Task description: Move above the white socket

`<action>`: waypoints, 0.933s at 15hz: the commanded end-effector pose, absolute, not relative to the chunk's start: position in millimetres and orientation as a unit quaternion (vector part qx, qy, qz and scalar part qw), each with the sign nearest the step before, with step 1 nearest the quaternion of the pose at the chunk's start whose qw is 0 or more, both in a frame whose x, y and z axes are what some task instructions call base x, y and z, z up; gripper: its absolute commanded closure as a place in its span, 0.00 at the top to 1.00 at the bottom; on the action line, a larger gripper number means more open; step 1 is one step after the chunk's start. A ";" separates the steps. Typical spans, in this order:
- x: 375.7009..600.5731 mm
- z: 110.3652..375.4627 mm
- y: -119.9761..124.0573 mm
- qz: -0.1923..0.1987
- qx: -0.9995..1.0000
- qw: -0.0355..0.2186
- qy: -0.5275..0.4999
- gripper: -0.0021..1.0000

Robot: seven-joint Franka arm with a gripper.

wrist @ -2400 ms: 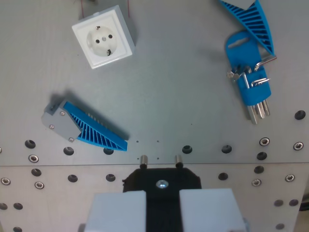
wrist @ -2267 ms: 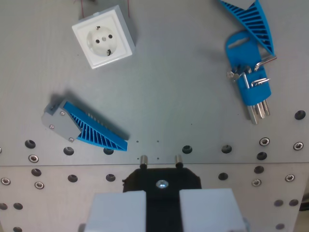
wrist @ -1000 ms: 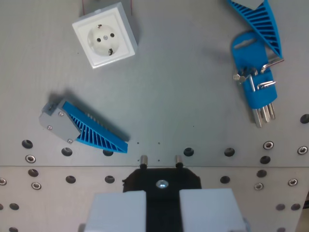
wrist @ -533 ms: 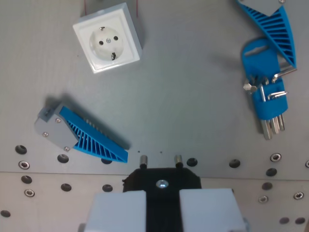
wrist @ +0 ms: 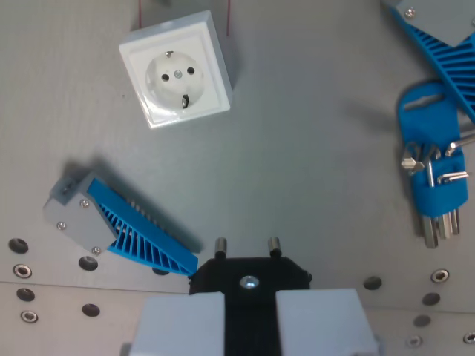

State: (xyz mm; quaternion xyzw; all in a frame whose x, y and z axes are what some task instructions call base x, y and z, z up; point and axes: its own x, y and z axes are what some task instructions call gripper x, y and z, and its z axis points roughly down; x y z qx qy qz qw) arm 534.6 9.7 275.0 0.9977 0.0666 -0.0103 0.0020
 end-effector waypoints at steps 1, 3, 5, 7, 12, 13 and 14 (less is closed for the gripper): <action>532.2 259.6 13.7 0.036 0.992 -0.018 0.116 0.00; 532.5 249.8 17.1 0.036 0.991 -0.019 0.125 0.00; 532.5 239.9 20.6 0.038 0.990 -0.020 0.132 0.00; 532.6 230.0 24.1 0.039 0.989 -0.021 0.139 0.00; 533.5 205.5 32.6 0.039 0.987 -0.022 0.155 0.00; 533.7 200.6 34.2 0.040 0.986 -0.022 0.158 0.00; 534.0 195.6 35.8 0.038 0.986 -0.022 0.160 0.00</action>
